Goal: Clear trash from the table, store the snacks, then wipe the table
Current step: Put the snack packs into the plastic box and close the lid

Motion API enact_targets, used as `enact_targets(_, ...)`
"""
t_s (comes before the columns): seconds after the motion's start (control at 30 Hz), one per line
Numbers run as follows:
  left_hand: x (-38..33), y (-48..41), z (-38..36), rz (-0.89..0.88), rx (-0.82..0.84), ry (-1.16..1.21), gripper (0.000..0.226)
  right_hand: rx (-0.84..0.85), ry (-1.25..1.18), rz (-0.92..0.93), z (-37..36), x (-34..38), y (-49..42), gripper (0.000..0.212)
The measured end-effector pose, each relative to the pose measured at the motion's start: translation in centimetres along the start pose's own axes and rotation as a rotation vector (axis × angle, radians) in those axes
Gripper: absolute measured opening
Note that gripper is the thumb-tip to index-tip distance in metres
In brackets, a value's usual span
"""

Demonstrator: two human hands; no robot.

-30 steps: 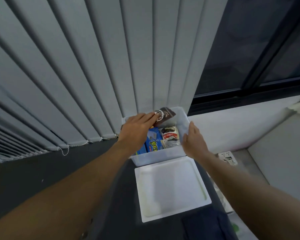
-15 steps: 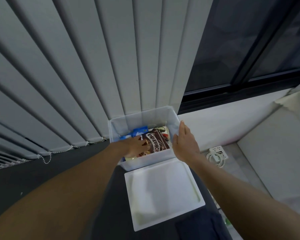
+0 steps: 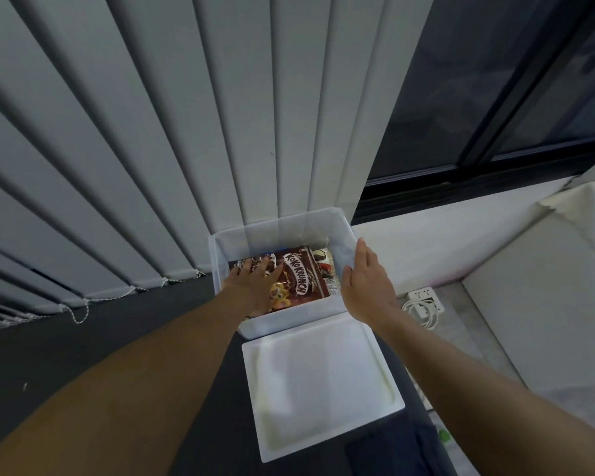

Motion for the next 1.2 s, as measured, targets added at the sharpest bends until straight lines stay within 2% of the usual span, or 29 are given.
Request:
enact_targets(0.43,-0.2,1.1,1.5,0.026,-0.105,-0.045,0.092,0.015,0.018,-0.036,-0.1,0.0,0.0,0.064)
enact_targets(0.57,0.1,3.3,3.2,0.001,-0.27,-0.01,0.073,0.042,0.0,-0.07,-0.1,0.0,0.0,0.066)
enact_targets(0.67,0.5,5.5,4.3,-0.008,-0.385,0.09,0.06,0.056,0.118,-0.079,-0.1,0.3,0.3,0.068)
enact_targets(0.77,1.1,7.7,4.6,-0.005,-0.433,0.246,0.055,0.03,0.211,0.013,0.0,1.5,1.1,0.064)
enact_targets(0.9,1.5,10.4,3.8,0.004,-0.434,0.418,0.053,0.008,0.175,0.173,0.3,3.3,2.9,0.058)
enact_targets(0.97,1.5,12.0,3.4,0.022,-0.489,0.459,0.049,-0.008,0.193,0.218,0.3,3.4,4.0,0.058)
enact_targets(1.1,0.2,15.8,2.7,-0.008,-0.68,0.519,0.022,-0.106,0.121,0.3,0.4,2.6,6.7,0.049)
enact_targets(1.17,-0.7,17.3,1.7,-0.024,-0.692,0.548,0.013,-0.167,0.084,0.32,0.5,1.6,8.2,0.04)
enact_targets(1.2,-1.2,17.8,1.0,-0.023,-0.674,0.549,0.016,-0.186,0.076,0.319,0.4,1.0,9.0,0.035)
Point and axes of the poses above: each hand's wrist, its own y-axis away from the middle knuckle, its own z-axis out of the back of the hand, x = y × z, the point moved 4 cm from there along -y, towards the middle knuckle, and after that the axes turned 4 degrees about -y, right-handed, at the moved point
